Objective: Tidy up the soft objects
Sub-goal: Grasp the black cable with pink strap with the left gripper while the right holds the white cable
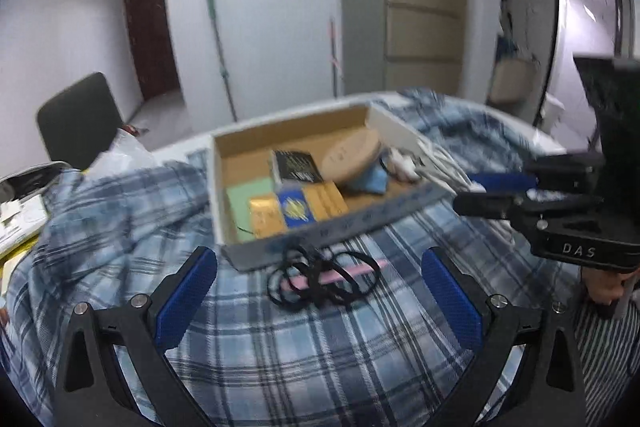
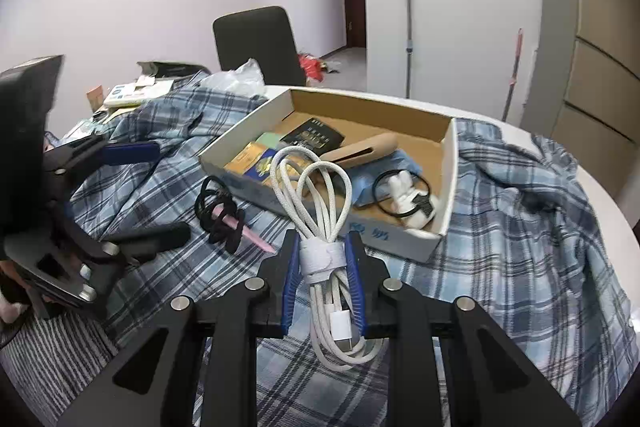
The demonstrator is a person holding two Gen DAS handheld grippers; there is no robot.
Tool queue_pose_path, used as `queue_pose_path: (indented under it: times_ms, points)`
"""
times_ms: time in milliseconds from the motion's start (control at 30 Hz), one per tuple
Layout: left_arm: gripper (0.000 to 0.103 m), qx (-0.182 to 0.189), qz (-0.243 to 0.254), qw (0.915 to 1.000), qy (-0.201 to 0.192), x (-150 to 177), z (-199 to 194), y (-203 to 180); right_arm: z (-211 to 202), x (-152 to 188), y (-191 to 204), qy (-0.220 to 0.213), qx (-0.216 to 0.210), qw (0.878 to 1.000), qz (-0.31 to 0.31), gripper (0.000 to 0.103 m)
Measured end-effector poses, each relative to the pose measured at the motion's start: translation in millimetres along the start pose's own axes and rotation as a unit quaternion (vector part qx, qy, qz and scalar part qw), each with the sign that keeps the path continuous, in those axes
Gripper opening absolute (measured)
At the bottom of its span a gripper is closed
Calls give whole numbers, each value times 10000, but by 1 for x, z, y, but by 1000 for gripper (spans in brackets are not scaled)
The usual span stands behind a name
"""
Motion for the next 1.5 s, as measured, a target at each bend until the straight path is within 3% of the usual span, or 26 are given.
queue_pose_path:
  times_ms: [167,300,567,833,867,933,1000,1100,1200,1500]
  points:
    - [103,28,124,9972,741,-2,31,-6,6,0,-3,107,-77,9999,35,22]
    - [103,133,51,9899,1414,0,59,-3,11,1,-1,224,-115,9997,-1,22]
    - [103,254,14,9866,1610,-4,74,-2,12,3,1,211,-195,9996,-38,22]
    - [102,506,-358,9845,1640,-7,86,11,13,3,1,243,-244,9994,-49,22]
    - [99,556,-387,9846,1611,-6,85,13,14,3,1,257,-257,9993,-58,22]
    - [76,690,-428,9849,1528,-5,81,15,15,3,2,294,-270,9992,-72,22]
    - [66,822,-464,9841,1506,-5,79,18,17,3,2,315,-264,9991,-81,22]
    - [35,876,-457,9850,1416,-5,75,18,16,3,2,309,-263,9991,-77,22]
    - [16,921,-422,9869,1255,-6,67,17,17,2,2,308,-248,9992,-74,22]
    - [13,935,-235,9948,320,-8,29,14,11,4,1,197,-176,9996,-56,22]
Point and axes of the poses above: each gripper's, at about its wrist camera, not at the fingertips, and z roughly the way its jaws point, y to its left, x to its underside, the point moved 3 cm from there along z, roughly the way its jaws point, and after that the axes turned 12 degrees about y, right-handed, at the moved point
